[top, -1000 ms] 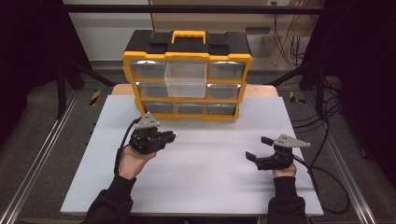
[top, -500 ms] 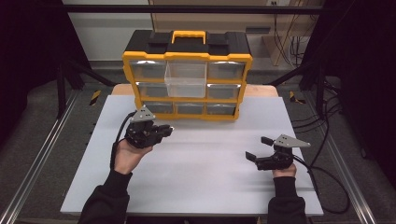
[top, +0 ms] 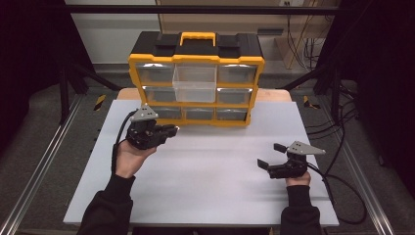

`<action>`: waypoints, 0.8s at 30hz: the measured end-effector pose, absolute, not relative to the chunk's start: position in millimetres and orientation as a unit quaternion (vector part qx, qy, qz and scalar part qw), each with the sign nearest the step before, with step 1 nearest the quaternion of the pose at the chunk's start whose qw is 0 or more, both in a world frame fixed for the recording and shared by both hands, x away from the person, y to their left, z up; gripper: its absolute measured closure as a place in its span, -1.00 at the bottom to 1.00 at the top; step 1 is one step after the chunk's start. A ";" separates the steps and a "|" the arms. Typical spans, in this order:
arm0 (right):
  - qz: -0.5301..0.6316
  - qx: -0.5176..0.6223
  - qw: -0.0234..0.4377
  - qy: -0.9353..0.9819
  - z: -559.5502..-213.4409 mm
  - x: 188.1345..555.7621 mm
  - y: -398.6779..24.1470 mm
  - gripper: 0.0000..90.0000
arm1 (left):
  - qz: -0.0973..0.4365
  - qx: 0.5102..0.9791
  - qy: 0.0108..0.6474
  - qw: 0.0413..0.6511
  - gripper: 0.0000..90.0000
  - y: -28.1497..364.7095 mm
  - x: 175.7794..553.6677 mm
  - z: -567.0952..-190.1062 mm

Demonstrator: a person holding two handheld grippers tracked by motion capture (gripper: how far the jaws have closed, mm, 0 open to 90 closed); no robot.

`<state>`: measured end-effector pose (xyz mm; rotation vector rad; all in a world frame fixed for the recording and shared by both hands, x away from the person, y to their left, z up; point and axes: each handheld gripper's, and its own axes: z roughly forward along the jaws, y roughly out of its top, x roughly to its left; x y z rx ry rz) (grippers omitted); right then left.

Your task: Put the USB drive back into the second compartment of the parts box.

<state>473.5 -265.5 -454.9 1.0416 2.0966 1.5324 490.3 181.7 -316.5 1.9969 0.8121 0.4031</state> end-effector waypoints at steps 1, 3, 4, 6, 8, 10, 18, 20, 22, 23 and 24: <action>0.539 0.368 0.170 0.738 -454.9 473.5 -265.4 -0.94 | 0.164 0.810 0.329 0.457 0.76 182.0 490.3 -314.6; 0.539 0.367 0.170 0.739 -455.0 473.5 -265.2 -0.94 | 0.165 0.809 0.328 0.459 0.76 182.6 490.4 -310.7; 0.539 0.367 0.170 0.739 -455.0 473.5 -265.2 -0.94 | 0.167 0.808 0.328 0.460 0.76 182.9 490.3 -308.8; 0.540 0.367 0.171 0.738 -454.9 473.5 -265.4 -0.94 | 0.170 0.807 0.327 0.462 0.76 183.5 490.2 -304.8; 0.539 0.367 0.170 0.738 -454.9 473.4 -265.4 -0.94 | 0.171 0.806 0.326 0.463 0.76 184.3 490.1 -301.5; 0.539 0.367 0.170 0.738 -454.9 473.4 -265.3 -0.94 | 0.171 0.805 0.326 0.465 0.76 185.2 490.3 -299.1; 0.541 0.367 0.170 0.738 -454.5 473.3 -265.6 -0.94 | 0.176 0.802 0.324 0.469 0.76 188.6 490.8 -288.4; 0.540 0.367 0.170 0.738 -454.5 473.3 -265.6 -0.94 | 0.179 0.802 0.323 0.470 0.76 189.3 490.7 -285.3; 0.540 0.367 0.169 0.738 -454.6 473.3 -265.6 -0.94 | 0.179 0.801 0.323 0.471 0.76 189.9 491.0 -282.6; 0.540 0.367 0.169 0.738 -454.6 473.3 -265.5 -0.94 | 0.180 0.801 0.323 0.471 0.76 190.1 491.3 -280.6; 0.540 0.367 0.169 0.738 -454.6 473.3 -265.5 -0.94 | 0.181 0.800 0.323 0.472 0.76 190.2 491.4 -279.1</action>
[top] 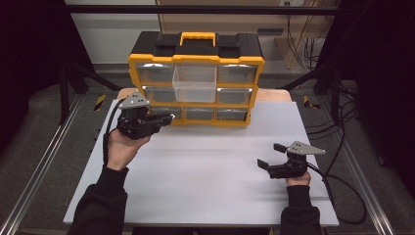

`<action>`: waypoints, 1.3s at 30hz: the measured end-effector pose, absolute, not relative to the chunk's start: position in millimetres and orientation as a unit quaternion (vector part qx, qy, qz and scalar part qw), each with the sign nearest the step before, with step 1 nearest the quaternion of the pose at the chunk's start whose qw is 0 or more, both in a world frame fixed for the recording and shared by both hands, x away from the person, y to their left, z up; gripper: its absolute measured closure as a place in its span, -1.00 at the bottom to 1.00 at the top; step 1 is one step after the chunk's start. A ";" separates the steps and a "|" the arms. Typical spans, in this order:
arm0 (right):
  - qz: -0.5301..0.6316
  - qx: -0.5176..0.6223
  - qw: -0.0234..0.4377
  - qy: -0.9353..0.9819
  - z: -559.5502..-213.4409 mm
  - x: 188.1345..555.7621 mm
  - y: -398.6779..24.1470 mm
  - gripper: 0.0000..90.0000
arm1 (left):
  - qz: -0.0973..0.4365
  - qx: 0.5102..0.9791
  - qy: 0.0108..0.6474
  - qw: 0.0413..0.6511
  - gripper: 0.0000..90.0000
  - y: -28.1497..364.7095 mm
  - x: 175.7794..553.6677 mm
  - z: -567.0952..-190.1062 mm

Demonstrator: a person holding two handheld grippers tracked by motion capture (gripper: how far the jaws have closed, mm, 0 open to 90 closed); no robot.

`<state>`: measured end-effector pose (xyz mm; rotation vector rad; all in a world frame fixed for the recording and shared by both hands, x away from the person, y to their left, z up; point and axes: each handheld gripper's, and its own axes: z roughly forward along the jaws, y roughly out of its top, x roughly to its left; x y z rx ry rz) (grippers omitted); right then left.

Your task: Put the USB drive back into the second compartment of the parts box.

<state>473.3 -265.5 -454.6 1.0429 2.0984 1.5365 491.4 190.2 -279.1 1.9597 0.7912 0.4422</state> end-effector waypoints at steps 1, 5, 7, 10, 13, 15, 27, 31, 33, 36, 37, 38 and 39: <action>0.540 0.367 0.169 0.738 -454.6 473.3 -265.5 -0.94 | 0.181 0.800 0.323 0.472 0.76 190.2 491.5 -277.9; 0.541 0.367 0.170 0.737 -454.5 473.3 -265.7 -0.94 | 0.184 0.800 0.320 0.473 0.76 188.8 490.9 -272.4; 0.541 0.367 0.170 0.737 -454.5 473.2 -265.7 -0.94 | 0.186 0.802 0.317 0.472 0.76 187.3 490.3 -268.0; 0.541 0.367 0.170 0.737 -454.3 473.2 -265.7 -0.94 | 0.188 0.802 0.315 0.472 0.76 186.6 490.1 -264.4; 0.541 0.367 0.170 0.737 -454.5 473.2 -265.6 -0.94 | 0.190 0.800 0.314 0.474 0.76 186.3 489.8 -258.4; 0.541 0.367 0.169 0.737 -454.5 473.2 -265.6 -0.94 | 0.191 0.799 0.313 0.476 0.76 186.3 489.3 -254.8; 0.541 0.367 0.169 0.738 -454.1 472.9 -266.0 -0.94 | 0.201 0.797 0.308 0.479 0.76 186.4 488.9 -236.2; 0.541 0.367 0.169 0.738 -454.1 472.9 -266.0 -0.94 | 0.204 0.796 0.308 0.480 0.76 186.1 489.9 -230.0; 0.541 0.367 0.169 0.737 -454.1 472.9 -266.1 -0.94 | 0.205 0.795 0.309 0.481 0.76 185.4 490.7 -226.6; 0.541 0.367 0.169 0.738 -454.1 472.9 -266.1 -0.94 | 0.205 0.795 0.307 0.480 0.76 184.1 491.9 -222.7; 0.541 0.367 0.169 0.737 -454.0 472.9 -266.1 -0.94 | 0.206 0.795 0.308 0.481 0.76 183.5 492.3 -221.9; 0.542 0.367 0.169 0.737 -454.0 472.9 -266.1 -0.94 | 0.206 0.795 0.308 0.481 0.76 183.0 492.8 -220.5; 0.542 0.367 0.169 0.737 -454.0 472.9 -266.1 -0.94 | 0.206 0.795 0.308 0.481 0.76 182.0 493.4 -218.8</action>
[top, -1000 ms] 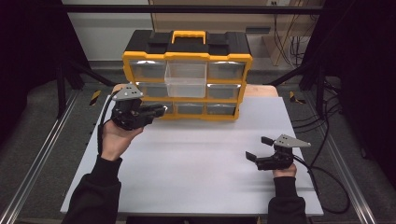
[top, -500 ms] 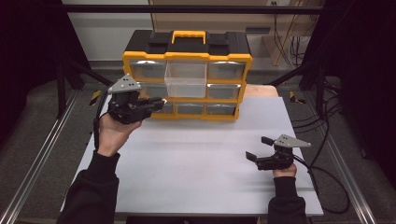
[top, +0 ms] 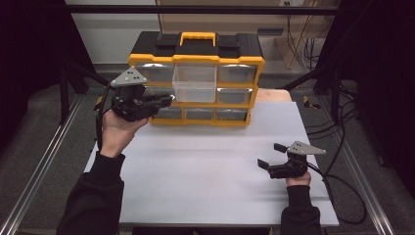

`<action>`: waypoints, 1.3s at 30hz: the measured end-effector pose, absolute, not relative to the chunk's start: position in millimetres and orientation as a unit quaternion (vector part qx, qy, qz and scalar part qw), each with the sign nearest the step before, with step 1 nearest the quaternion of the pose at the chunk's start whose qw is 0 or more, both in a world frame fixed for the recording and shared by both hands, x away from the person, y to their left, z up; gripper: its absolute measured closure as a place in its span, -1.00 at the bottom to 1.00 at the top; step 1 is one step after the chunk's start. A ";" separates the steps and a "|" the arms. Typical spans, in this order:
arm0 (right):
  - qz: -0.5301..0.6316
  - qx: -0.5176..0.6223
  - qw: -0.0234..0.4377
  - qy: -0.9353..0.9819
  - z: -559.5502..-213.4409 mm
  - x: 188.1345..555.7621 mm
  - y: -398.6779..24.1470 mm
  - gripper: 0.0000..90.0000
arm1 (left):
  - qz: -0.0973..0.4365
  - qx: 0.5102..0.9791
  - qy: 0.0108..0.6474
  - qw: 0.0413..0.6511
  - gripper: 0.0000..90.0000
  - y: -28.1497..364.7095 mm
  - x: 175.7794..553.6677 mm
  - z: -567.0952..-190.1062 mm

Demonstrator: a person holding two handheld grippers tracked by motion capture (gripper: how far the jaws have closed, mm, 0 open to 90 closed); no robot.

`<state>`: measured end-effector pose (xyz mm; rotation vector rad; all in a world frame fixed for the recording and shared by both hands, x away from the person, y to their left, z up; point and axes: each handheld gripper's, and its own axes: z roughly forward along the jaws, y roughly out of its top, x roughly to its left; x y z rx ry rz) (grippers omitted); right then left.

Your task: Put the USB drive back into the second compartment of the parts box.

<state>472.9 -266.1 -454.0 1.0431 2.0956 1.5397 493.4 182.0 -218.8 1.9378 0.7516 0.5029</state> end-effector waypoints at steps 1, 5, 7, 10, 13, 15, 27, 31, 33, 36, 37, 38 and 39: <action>0.541 0.367 0.169 0.737 -454.1 472.9 -266.1 -0.94 | 0.206 0.795 0.307 0.480 0.76 181.3 493.8 -217.4; 0.541 0.367 0.169 0.737 -454.0 472.9 -266.1 -0.94 | 0.209 0.795 0.305 0.481 0.76 177.2 496.1 -211.9; 0.542 0.367 0.169 0.737 -453.9 472.8 -266.1 -0.94 | 0.210 0.795 0.306 0.480 0.76 174.7 498.8 -208.9; 0.541 0.367 0.169 0.737 -454.1 472.9 -266.2 -0.94 | 0.212 0.796 0.304 0.479 0.76 172.8 500.4 -206.9; 0.541 0.367 0.169 0.738 -454.1 473.0 -266.1 -0.94 | 0.213 0.796 0.304 0.478 0.76 171.0 502.6 -204.0; 0.541 0.367 0.169 0.738 -454.1 473.0 -266.1 -0.94 | 0.214 0.796 0.305 0.477 0.76 169.9 504.2 -201.6; 0.542 0.367 0.168 0.737 -454.1 473.0 -266.0 -0.94 | 0.218 0.797 0.311 0.470 0.76 159.5 517.2 -190.6; 0.543 0.366 0.169 0.737 -453.9 472.9 -266.3 -0.94 | 0.219 0.796 0.315 0.469 0.76 155.9 523.9 -187.6; 0.542 0.367 0.171 0.736 -453.8 472.9 -266.6 -0.94 | 0.220 0.795 0.316 0.469 0.76 154.1 526.3 -186.2; 0.543 0.366 0.170 0.737 -453.7 472.9 -266.6 -0.94 | 0.223 0.795 0.320 0.465 0.76 151.0 531.0 -184.6; 0.543 0.366 0.170 0.736 -453.7 472.9 -266.6 -0.94 | 0.225 0.796 0.320 0.461 0.76 149.9 533.2 -184.1; 0.543 0.366 0.170 0.736 -453.7 472.8 -266.6 -0.94 | 0.226 0.796 0.322 0.460 0.76 149.2 534.6 -184.0; 0.543 0.367 0.169 0.736 -453.5 472.7 -266.7 -0.94 | 0.226 0.796 0.324 0.459 0.76 148.0 537.1 -183.9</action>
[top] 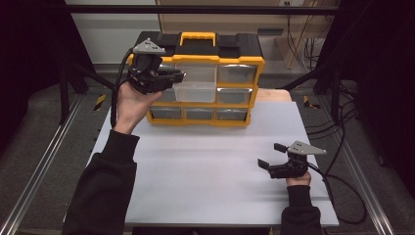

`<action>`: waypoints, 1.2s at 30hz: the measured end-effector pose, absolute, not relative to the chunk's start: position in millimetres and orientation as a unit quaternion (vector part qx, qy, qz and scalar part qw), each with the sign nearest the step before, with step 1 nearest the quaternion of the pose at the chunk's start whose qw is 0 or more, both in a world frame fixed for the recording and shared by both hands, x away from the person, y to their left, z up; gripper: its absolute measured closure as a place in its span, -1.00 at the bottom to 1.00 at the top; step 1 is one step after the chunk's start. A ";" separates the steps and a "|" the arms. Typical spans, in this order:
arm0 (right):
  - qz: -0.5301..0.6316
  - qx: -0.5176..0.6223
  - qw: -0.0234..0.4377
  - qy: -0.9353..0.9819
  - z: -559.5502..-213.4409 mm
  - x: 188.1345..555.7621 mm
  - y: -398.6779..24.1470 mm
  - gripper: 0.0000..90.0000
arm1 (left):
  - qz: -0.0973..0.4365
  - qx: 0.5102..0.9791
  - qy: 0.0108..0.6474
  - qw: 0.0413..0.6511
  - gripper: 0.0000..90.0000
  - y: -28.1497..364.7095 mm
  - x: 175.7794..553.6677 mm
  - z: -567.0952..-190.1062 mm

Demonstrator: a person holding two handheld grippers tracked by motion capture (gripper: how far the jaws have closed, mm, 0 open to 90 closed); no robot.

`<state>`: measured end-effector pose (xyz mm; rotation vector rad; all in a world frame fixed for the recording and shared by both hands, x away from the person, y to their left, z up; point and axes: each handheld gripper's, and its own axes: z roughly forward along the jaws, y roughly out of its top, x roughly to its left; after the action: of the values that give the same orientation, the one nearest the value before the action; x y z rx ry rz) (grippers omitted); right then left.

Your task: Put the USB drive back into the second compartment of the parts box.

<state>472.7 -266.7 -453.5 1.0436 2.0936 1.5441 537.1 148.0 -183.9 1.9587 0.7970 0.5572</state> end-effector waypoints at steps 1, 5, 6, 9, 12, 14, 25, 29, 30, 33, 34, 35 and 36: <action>0.543 0.367 0.170 0.736 -453.6 472.8 -266.8 -0.94 | 0.227 0.795 0.325 0.460 0.76 147.0 539.1 -184.0; 0.542 0.366 0.170 0.737 -453.8 472.9 -266.7 -0.94 | 0.230 0.795 0.331 0.453 0.76 143.8 548.6 -185.2; 0.542 0.366 0.170 0.737 -453.8 472.9 -266.7 -0.94 | 0.230 0.795 0.332 0.452 0.76 143.3 551.0 -185.4; 0.543 0.366 0.170 0.736 -453.6 472.8 -266.8 -0.94 | 0.231 0.793 0.334 0.453 0.76 141.8 557.0 -186.3; 0.543 0.366 0.171 0.736 -453.5 472.8 -267.0 -0.94 | 0.232 0.795 0.336 0.449 0.76 140.5 562.8 -187.9; 0.543 0.366 0.170 0.736 -453.5 472.7 -266.9 -0.94 | 0.234 0.795 0.339 0.446 0.76 139.8 566.9 -189.7; 0.544 0.365 0.170 0.736 -453.5 472.9 -266.9 -0.94 | 0.219 0.801 0.350 0.433 0.75 134.7 584.1 -208.5; 0.545 0.365 0.170 0.736 -453.5 472.8 -266.9 -0.94 | 0.216 0.800 0.350 0.437 0.75 134.9 586.4 -211.8; 0.545 0.365 0.170 0.736 -453.5 472.8 -266.9 -0.94 | 0.215 0.800 0.350 0.437 0.75 135.2 586.3 -212.2; 0.545 0.364 0.171 0.736 -453.4 472.8 -267.0 -0.94 | 0.218 0.794 0.348 0.448 0.68 137.8 583.7 -213.2; 0.545 0.364 0.171 0.736 -453.4 472.8 -267.0 -0.94 | 0.218 0.790 0.350 0.454 0.61 139.3 582.2 -213.0; 0.544 0.366 0.169 0.736 -453.5 472.7 -266.9 -0.94 | 0.221 0.788 0.350 0.456 0.46 141.1 580.4 -212.7; 0.544 0.366 0.169 0.736 -453.5 472.7 -266.9 -0.94 | 0.224 0.787 0.349 0.457 0.46 143.4 578.3 -212.1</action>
<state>472.7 -266.9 -453.5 1.0406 2.0927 1.5457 578.3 143.4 -212.1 1.9389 0.8609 0.5518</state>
